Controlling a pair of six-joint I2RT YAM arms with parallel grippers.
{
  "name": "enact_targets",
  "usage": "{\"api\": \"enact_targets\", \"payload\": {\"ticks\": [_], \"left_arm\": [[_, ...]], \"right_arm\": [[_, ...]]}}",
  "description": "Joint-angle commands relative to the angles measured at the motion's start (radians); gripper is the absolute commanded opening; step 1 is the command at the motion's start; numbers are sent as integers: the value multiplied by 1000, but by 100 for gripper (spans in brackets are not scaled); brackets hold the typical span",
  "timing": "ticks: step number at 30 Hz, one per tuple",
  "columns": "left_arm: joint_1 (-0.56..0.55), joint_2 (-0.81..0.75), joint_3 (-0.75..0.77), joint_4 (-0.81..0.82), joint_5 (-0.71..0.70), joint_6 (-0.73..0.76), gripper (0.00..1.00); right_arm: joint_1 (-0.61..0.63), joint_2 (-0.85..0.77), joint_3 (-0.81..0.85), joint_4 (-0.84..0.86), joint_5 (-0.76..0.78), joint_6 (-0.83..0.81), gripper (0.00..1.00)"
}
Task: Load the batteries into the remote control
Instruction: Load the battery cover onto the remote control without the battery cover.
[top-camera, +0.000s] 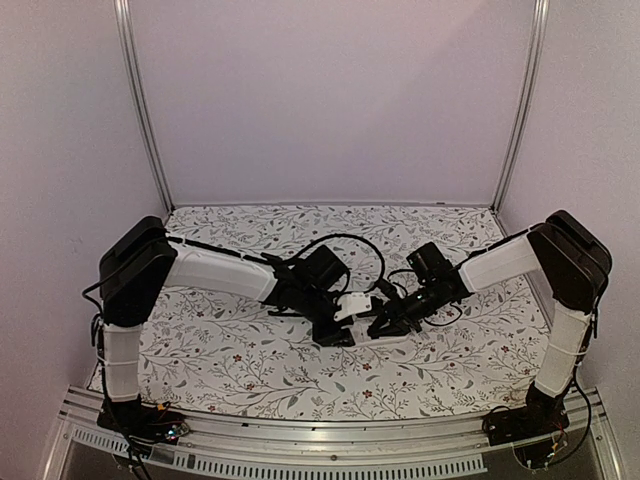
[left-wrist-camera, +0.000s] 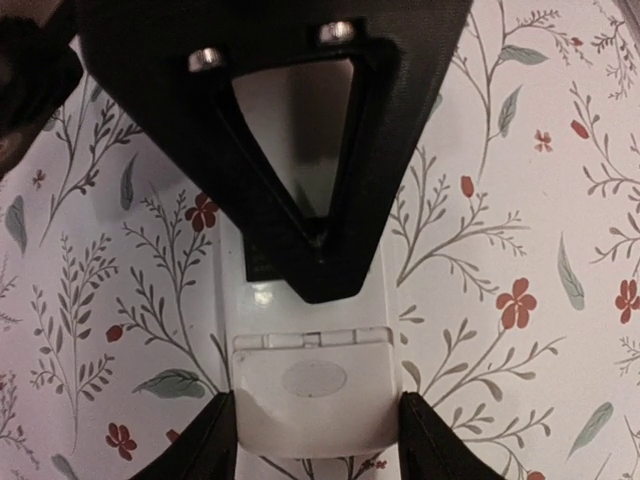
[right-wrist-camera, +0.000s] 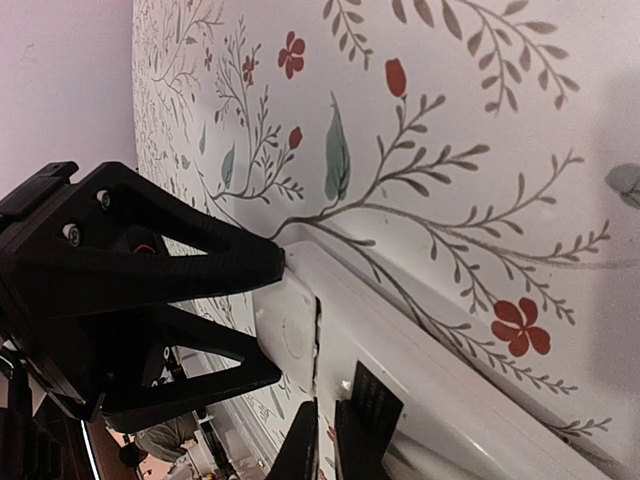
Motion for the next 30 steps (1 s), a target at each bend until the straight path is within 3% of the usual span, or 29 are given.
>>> {"api": "enact_targets", "payload": {"ticks": [1,11,17,30], "left_arm": [[8,51,21,-5,19,4,54],[7,61,16,-16,19,-1,54],[7,58,11,-16,15,-3,54],[7,59,14,-12,14,-4,55]], "right_arm": [[6,32,5,-49,32,-22,7],[15,-1,14,47,-54,46,6],[16,21,-47,287,-111,210,6],[63,90,-39,327,-81,268,5]]}}
